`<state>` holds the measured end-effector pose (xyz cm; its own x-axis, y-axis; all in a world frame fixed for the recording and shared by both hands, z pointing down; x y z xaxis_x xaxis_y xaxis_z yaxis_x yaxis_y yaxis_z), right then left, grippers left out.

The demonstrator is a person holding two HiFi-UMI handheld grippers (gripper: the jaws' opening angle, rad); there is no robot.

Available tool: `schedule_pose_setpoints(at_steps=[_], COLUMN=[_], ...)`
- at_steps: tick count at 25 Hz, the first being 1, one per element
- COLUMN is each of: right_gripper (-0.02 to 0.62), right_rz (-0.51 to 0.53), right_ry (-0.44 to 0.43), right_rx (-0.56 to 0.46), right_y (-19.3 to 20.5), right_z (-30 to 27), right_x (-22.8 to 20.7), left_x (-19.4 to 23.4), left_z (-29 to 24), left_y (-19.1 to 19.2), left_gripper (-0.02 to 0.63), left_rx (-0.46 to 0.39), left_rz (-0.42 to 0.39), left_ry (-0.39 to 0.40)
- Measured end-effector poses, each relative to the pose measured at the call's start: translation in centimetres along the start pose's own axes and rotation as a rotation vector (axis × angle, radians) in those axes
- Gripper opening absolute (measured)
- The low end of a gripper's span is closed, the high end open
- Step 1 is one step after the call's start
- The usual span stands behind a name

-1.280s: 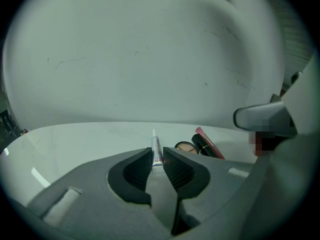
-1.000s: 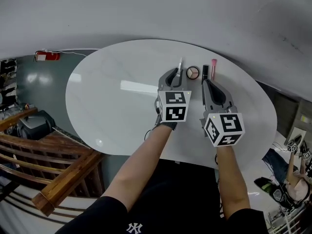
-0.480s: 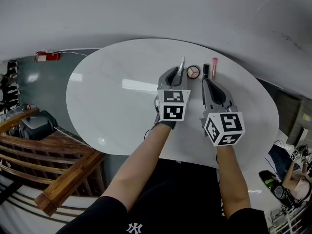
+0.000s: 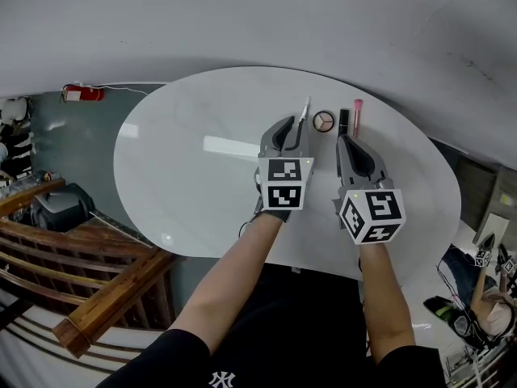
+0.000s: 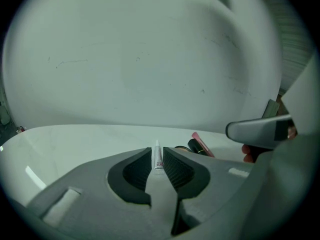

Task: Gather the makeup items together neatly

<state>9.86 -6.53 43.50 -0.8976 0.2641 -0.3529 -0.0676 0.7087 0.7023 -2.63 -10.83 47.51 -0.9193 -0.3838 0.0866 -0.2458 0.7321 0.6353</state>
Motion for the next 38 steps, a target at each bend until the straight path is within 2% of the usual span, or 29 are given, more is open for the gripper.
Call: schedule_pose_setpoints(at_steps=[4, 11, 29, 38], right_gripper=[0.017, 0.015, 0.015, 0.015], right_rz=[0.006, 0.048, 0.114, 0.154], right_ry=[0.02, 0.055, 0.106, 0.104], right_rx=[-0.019, -0.042, -0.172, -0.243], right_y=[-0.4, -0.3, -1.0, -2.5], right_z=[1.3, 4.5, 12.7, 17.3], right_x=[0.9, 3.8, 14.0, 18.2], left_x=[-0.3, -1.6, -2.3, -2.6], left_z=[2.7, 8.7, 24.1, 30.5], left_y=[-0.4, -0.8, -0.3, -1.2], left_gripper=[0.074, 0.012, 0.009, 0.009], left_rx=[-0.047, -0.128, -0.311, -0.382], left_rz=[-0.002, -0.049, -0.154, -0.169], left_ry=[0.023, 0.096, 0.262, 0.328])
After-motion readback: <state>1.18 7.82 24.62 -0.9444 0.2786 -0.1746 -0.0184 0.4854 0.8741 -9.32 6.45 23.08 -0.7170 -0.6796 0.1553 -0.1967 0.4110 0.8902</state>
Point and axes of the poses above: the fingertips, and each gripper's own axes: z backward along the fingers, x to its left, y out of its underside, the point moved 5 cm from there along z, backward along the fingers, and after that the axes turned 10 degrees about x, right-handed, at the moved point
